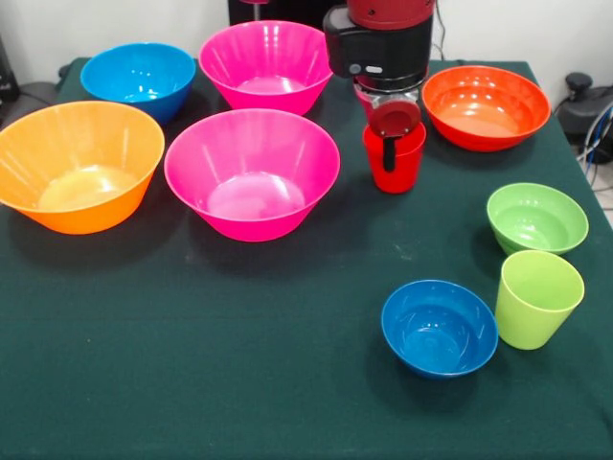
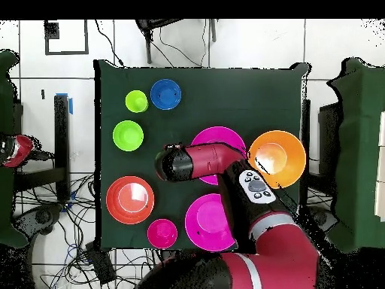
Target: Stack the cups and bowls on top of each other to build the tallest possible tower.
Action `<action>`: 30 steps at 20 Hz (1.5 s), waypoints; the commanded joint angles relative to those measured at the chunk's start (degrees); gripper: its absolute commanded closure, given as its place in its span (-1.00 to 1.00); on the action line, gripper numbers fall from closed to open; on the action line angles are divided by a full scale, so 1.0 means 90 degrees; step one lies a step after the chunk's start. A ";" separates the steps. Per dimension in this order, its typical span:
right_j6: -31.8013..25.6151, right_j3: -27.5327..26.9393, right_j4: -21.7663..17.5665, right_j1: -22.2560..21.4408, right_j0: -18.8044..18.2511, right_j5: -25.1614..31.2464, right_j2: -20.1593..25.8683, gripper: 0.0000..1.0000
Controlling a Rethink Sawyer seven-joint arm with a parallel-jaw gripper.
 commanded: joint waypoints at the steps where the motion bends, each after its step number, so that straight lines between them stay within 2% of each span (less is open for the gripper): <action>1: 0.0768 -0.0391 -0.0691 0.0292 0.0263 0.0337 -0.0513 -1.00; 16: 0.1075 -0.0096 -0.0448 0.0106 0.0510 0.0300 -0.0738 -1.00; 21: 0.1390 0.0233 -0.0123 -0.0589 0.0789 0.0532 -0.0843 -1.00; 30: 0.1768 0.0656 0.0239 -0.0995 0.1106 0.0308 -0.0865 -1.00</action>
